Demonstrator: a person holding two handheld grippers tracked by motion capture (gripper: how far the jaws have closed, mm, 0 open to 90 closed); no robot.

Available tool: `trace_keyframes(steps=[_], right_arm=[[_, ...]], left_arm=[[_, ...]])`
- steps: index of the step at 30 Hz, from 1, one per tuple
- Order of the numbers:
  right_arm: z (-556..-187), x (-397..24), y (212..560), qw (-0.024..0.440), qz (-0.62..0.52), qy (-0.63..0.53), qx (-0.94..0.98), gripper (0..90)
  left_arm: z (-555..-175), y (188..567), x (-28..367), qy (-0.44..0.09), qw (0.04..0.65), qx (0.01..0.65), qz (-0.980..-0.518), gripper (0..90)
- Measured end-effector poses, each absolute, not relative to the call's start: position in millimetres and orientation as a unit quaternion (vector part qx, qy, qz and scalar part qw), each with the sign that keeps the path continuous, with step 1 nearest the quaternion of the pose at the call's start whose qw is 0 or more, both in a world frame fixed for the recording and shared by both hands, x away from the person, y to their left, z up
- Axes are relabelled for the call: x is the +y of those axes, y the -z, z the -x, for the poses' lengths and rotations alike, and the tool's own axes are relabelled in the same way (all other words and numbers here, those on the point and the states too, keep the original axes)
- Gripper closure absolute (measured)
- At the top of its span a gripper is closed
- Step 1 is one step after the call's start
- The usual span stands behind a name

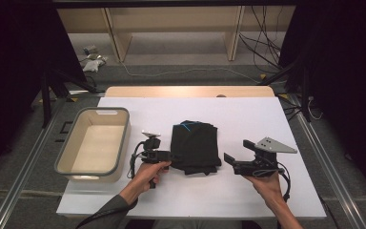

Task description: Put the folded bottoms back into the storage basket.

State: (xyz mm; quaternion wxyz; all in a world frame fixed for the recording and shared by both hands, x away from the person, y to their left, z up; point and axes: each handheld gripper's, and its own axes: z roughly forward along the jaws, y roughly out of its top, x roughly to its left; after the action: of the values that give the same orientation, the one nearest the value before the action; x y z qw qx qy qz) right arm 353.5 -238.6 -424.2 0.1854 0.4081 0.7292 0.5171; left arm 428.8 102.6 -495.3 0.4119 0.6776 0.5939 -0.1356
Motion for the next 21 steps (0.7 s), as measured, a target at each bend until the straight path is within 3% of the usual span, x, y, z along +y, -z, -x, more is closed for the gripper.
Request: trace_keyframes(steps=[3,6,10,14,21], right_arm=[[-367.1,-238.9,430.2,0.175,-0.430,-0.501,0.730,8.4],[-378.7,-239.8,435.4,0.160,-0.450,-0.490,0.729,8.3],[-390.0,-240.7,439.9,0.145,-0.465,-0.482,0.728,8.4],[-408.8,-239.9,446.1,0.101,-0.492,-0.469,0.726,8.4],[-427.9,-228.6,451.3,0.080,-0.502,-0.438,0.741,8.3]], left_arm=[[-428.1,493.9,102.2,0.128,0.416,0.591,-0.680,69.8],[-425.4,487.8,100.2,0.106,0.416,0.580,-0.693,77.7],[-423.8,487.2,101.1,0.103,0.416,0.578,-0.695,79.8],[-421.2,486.2,103.5,0.100,0.416,0.577,-0.696,81.0],[-416.0,483.8,104.7,0.091,0.410,0.570,-0.706,81.0]])
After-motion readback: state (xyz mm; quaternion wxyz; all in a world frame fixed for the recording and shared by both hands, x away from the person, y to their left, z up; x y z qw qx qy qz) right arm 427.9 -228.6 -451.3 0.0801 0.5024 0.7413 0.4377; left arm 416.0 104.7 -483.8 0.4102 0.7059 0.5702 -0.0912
